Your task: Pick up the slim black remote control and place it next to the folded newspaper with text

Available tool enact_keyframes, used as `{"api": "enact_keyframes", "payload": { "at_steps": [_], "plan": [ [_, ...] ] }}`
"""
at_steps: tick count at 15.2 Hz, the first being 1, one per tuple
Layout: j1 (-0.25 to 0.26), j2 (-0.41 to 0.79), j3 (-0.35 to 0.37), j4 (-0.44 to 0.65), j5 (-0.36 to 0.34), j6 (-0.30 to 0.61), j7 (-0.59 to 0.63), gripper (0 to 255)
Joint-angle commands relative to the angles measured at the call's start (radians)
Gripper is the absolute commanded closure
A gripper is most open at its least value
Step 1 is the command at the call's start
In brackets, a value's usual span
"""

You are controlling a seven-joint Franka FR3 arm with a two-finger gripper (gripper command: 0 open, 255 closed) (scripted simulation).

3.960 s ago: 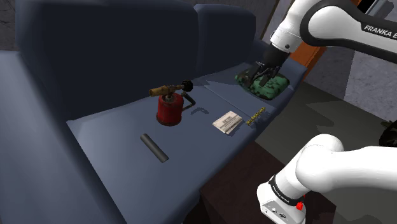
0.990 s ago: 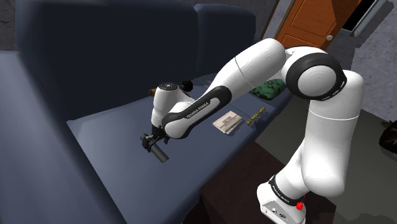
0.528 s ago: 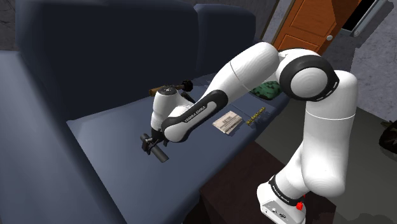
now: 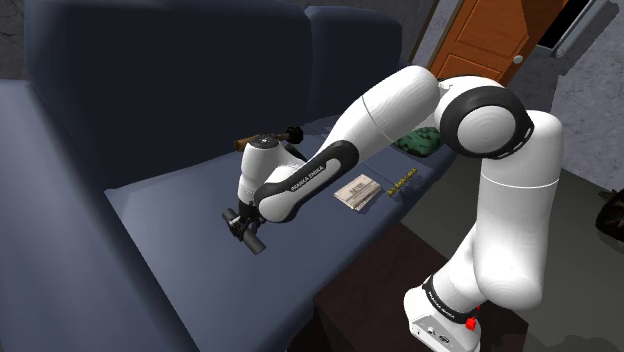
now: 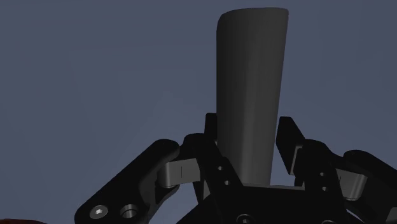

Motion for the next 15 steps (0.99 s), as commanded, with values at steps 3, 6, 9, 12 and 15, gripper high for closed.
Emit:
{"api": "enact_keyframes", "payload": {
  "at_steps": [3,6,9,12,15],
  "plan": [
    [0.002,0.003,0.003,0.000,0.001,0.001,-0.001,255],
    [0.001,-0.007,0.005,0.001,0.003,-0.009,-0.001,255],
    [-0.005,-0.041,0.012,-0.002,0.011,-0.039,-0.005,255],
    [-0.010,-0.073,0.018,-0.003,0.020,-0.071,-0.009,255],
    [-0.015,-0.105,0.024,-0.002,0.029,-0.103,-0.012,255]
  ]
}}
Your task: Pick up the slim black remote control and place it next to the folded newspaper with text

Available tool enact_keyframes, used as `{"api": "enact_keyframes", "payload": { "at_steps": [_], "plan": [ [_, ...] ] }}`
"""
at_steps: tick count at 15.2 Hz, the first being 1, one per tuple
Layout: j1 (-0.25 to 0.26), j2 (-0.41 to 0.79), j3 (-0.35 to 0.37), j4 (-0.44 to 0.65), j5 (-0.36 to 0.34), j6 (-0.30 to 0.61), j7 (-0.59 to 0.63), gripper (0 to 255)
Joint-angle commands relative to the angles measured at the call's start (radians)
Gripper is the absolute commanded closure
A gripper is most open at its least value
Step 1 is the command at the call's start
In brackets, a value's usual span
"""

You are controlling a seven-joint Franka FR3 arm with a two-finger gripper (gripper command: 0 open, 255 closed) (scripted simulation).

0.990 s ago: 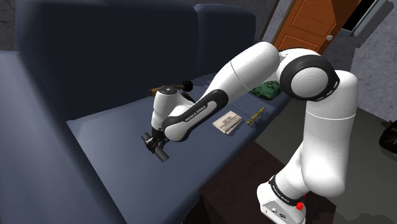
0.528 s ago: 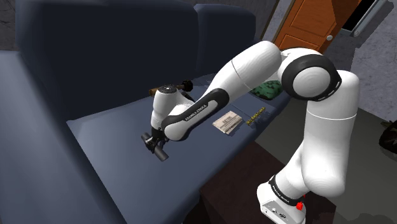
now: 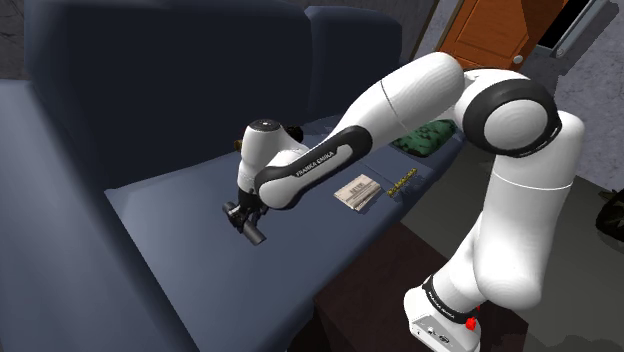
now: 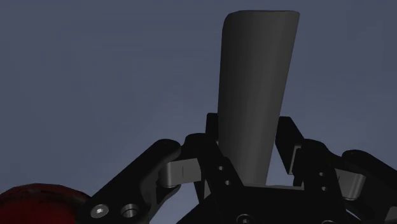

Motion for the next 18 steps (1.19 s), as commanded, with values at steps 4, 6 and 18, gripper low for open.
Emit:
{"api": "enact_keyframes", "payload": {
  "at_steps": [4,6,18],
  "plan": [
    [-0.007,-0.051,0.009,0.004,0.014,-0.054,-0.005,255],
    [-0.009,-0.070,0.012,0.008,0.020,-0.077,-0.008,255],
    [-0.153,-0.367,-0.023,-0.381,0.154,0.006,-0.280,255]
  ]
}}
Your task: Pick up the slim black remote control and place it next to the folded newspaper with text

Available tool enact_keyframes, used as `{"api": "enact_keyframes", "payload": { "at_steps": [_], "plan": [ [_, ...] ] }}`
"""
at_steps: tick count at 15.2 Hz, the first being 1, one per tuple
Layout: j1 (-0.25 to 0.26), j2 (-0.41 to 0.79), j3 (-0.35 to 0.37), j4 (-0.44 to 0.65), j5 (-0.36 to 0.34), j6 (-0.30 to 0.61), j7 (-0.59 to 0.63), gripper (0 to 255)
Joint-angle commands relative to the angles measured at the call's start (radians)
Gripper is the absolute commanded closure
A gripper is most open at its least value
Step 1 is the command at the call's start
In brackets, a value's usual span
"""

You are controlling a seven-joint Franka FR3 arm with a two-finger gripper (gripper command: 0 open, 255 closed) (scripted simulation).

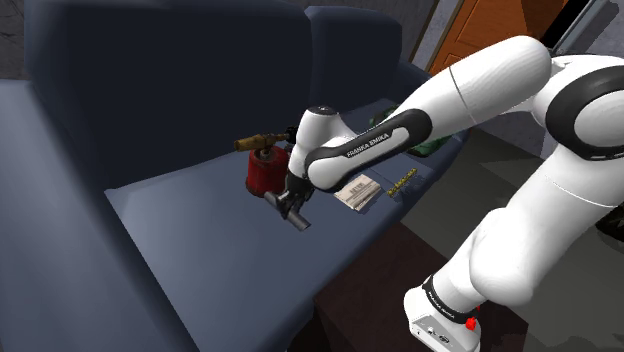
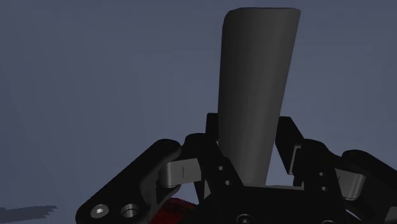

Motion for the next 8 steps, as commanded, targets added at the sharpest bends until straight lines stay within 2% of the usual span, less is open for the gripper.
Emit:
{"api": "enact_keyframes", "payload": {
  "at_steps": [1,8],
  "plan": [
    [-0.024,-0.055,-0.016,-0.068,0.025,0.010,-0.062,255],
    [-0.093,-0.214,-0.105,-0.249,0.064,0.016,-0.254,255]
  ]
}}
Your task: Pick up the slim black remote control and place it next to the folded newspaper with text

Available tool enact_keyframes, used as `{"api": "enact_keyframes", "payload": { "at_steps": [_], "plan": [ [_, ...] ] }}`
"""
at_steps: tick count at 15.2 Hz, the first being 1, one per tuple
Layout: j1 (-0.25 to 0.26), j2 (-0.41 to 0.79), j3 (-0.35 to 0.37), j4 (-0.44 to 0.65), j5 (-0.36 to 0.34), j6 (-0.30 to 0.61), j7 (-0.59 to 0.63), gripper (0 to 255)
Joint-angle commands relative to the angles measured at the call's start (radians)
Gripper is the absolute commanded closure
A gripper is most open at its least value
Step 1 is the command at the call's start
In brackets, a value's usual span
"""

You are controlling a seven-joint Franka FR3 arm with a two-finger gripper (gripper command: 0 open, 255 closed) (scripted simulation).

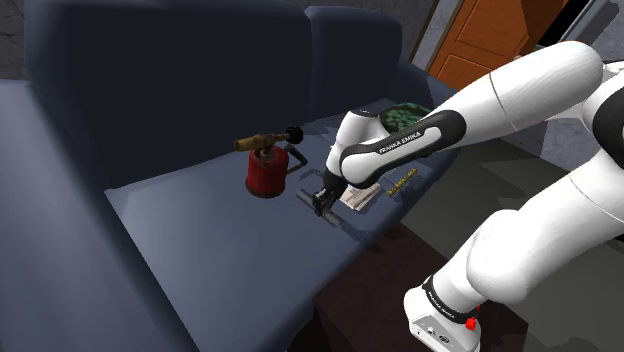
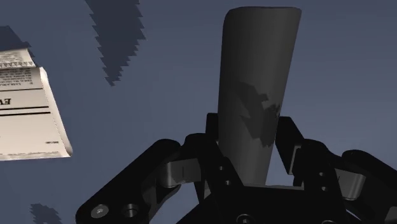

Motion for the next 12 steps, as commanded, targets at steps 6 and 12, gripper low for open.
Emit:
{"api": "enact_keyframes", "payload": {
  "at_steps": [6,12],
  "plan": [
    [-0.088,-0.134,-0.117,-0.132,-0.027,-0.018,-0.183,255],
    [-0.196,-0.217,-0.234,-0.202,-0.102,-0.045,-0.338,255]
  ]
}}
